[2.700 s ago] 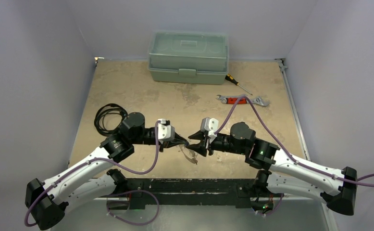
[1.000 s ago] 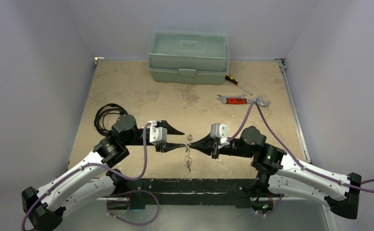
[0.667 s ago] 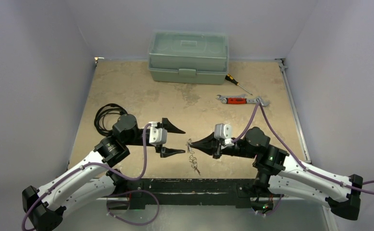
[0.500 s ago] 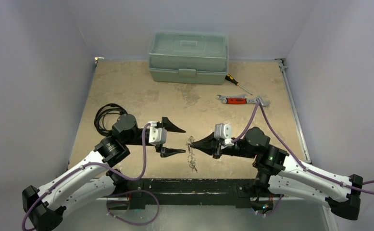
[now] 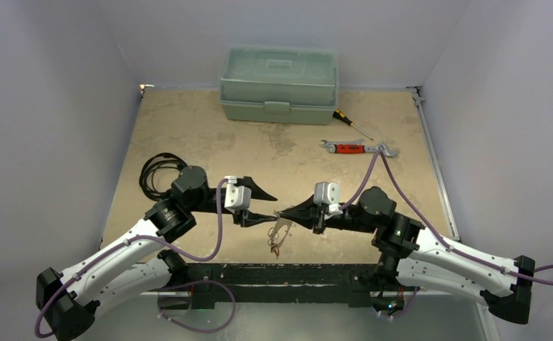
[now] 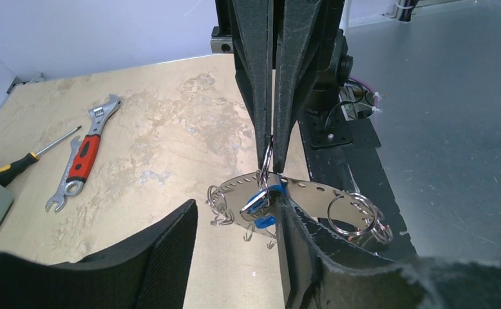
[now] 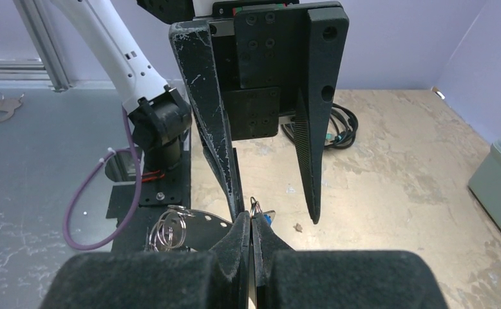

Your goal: Put the keys on the keyring

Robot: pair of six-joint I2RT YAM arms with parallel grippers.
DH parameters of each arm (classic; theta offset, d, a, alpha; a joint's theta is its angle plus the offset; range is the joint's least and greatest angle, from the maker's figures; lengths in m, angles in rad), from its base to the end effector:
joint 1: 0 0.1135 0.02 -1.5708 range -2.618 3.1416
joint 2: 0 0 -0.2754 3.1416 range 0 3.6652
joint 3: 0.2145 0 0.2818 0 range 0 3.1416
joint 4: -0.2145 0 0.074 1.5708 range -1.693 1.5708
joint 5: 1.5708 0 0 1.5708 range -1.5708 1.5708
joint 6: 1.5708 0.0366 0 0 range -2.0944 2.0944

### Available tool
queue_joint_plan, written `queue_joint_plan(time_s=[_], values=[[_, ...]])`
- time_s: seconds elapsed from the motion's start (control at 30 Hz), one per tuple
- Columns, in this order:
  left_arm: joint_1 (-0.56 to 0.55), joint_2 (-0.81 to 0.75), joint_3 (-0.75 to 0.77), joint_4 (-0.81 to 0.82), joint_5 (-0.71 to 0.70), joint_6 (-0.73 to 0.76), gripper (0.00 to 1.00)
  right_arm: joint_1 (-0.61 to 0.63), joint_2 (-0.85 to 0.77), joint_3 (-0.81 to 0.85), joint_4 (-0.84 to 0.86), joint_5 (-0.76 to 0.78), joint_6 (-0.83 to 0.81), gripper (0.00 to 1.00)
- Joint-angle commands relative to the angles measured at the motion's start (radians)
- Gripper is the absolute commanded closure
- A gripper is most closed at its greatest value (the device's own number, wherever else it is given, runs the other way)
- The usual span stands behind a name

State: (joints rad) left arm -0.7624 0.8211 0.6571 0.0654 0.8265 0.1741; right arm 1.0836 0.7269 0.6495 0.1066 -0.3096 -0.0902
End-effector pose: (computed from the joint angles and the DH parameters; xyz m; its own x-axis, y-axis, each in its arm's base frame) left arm 0.1348 -0.1660 0.3196 0.1026 0.0643 -0.9926 0.9945 -0.0272 0.1011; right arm 0.0848 0.1839 0.3382 0.1023 0.0098 -0.9947 -0.9790 0.1784 -0.0989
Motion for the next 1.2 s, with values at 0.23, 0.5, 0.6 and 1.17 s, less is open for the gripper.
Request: queue_joint_plan(time_s=[0.23, 0.5, 0.6, 1.17], values=[[-0.002, 0.001, 0.015, 0.04, 0.038, -0.008, 0.97, -0.004, 0.0, 0.015, 0.076, -0.02, 0.003, 1.0], [-0.002, -0.005, 0.013, 0.033, 0.035, -0.002, 1.0, -0.004, -0.049, 0.007, 0.11, -0.016, 0.015, 1.0], [-0.002, -0.001, 0.013, 0.032, 0.041, -0.002, 1.0, -0.003, -0.073, -0.001, 0.136, -0.011, 0.028, 1.0], [-0.002, -0.099, 0.015, 0.032, -0.099, -0.007, 0.41, -0.003, -0.062, -0.034, 0.18, -0.061, 0.052, 1.0]])
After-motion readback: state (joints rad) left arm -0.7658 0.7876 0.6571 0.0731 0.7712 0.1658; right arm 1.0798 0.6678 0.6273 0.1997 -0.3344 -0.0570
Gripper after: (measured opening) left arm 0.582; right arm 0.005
